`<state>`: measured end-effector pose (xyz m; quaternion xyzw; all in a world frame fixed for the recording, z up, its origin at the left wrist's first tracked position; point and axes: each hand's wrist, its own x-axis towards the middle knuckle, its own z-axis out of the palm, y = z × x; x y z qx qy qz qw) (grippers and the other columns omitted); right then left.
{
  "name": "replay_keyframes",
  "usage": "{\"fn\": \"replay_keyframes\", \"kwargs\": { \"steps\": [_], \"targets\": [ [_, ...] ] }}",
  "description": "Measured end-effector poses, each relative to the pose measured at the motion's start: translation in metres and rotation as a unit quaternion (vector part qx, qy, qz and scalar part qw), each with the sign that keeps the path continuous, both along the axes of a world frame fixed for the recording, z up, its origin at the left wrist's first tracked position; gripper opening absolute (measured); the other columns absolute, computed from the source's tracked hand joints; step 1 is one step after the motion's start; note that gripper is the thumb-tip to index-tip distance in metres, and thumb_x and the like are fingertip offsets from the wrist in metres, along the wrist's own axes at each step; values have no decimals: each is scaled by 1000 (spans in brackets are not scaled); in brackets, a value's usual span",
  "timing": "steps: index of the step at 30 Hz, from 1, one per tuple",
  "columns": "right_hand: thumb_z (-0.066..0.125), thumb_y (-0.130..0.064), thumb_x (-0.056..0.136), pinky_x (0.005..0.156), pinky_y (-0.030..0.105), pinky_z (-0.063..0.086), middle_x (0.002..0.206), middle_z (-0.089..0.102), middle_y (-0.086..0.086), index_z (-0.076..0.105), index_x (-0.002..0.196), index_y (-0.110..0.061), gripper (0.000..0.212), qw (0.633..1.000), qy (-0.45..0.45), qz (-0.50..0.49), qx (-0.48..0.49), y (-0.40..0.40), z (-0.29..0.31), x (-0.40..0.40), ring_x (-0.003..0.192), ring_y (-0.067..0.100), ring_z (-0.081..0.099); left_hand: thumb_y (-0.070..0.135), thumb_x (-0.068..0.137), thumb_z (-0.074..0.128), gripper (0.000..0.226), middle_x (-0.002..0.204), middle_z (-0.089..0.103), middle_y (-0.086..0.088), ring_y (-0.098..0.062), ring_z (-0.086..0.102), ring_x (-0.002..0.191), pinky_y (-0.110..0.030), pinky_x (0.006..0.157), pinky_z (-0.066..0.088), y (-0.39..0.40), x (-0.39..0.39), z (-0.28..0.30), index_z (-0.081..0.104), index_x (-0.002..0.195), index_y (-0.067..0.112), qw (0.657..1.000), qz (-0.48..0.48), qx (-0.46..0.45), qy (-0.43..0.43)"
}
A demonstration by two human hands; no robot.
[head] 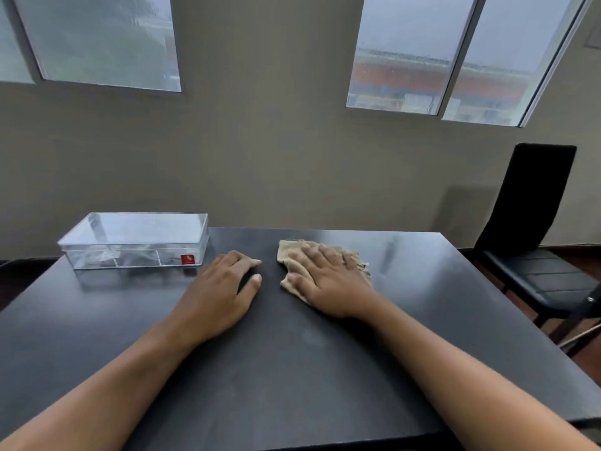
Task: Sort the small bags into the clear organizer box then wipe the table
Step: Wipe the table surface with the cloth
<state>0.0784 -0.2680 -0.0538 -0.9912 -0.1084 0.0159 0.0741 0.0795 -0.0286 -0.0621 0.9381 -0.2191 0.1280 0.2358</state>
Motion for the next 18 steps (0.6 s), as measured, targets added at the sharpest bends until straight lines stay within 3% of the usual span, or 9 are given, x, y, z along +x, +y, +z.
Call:
{"fn": "replay_keyframes", "kwargs": {
  "steps": [3,6,8,10,12,15,18],
  "targets": [
    [14,-71,97,123,51,-10,169,-4,-19,5,157,-51,64,999,-1,35,5,0,1,-41,156,11,-11,42,99,50,35,121,60,11,-13,56,119,-36,106,43,-1,0,-2,63,127,27,1000,4,-19,-15],
    [15,-74,97,124,46,-11,169,-3,-22,4,158,-51,66,998,5,67,20,-4,2,-81,155,6,-12,51,97,45,40,121,60,14,-11,55,118,-35,105,42,-9,-5,-2,63,125,29,1000,-8,-12,-20],
    [22,-69,100,126,40,-5,168,9,-22,18,158,-46,63,991,17,59,116,-10,8,-93,155,3,-1,61,94,40,51,121,60,13,-11,54,120,-37,105,42,-17,-9,3,61,128,29,1000,-13,-11,-20],
    [34,-58,103,127,37,12,164,29,-16,35,156,-35,58,966,-22,1,259,-22,14,-90,152,3,19,72,91,34,65,123,59,11,-13,53,121,-39,105,42,-28,-12,8,59,132,28,1000,-10,-4,-10],
    [42,-54,103,126,39,16,164,31,-8,37,156,-28,60,970,-78,-56,221,-42,18,-76,152,11,23,82,86,30,78,127,57,6,-18,50,124,-42,107,40,-42,-15,14,56,135,28,999,8,35,20],
    [47,-64,96,126,43,2,170,14,-1,32,158,-27,73,993,-11,-94,76,-66,19,-59,157,19,2,81,82,43,73,127,51,0,-24,45,124,-43,107,39,-65,-14,18,55,130,28,992,29,100,71],
    [58,-60,93,125,46,11,161,35,2,56,139,-29,55,989,-2,-84,119,-69,19,-56,155,25,16,65,88,56,52,122,53,-3,-25,47,119,-41,103,42,-76,-13,20,57,120,24,990,9,90,109]
  ]
}}
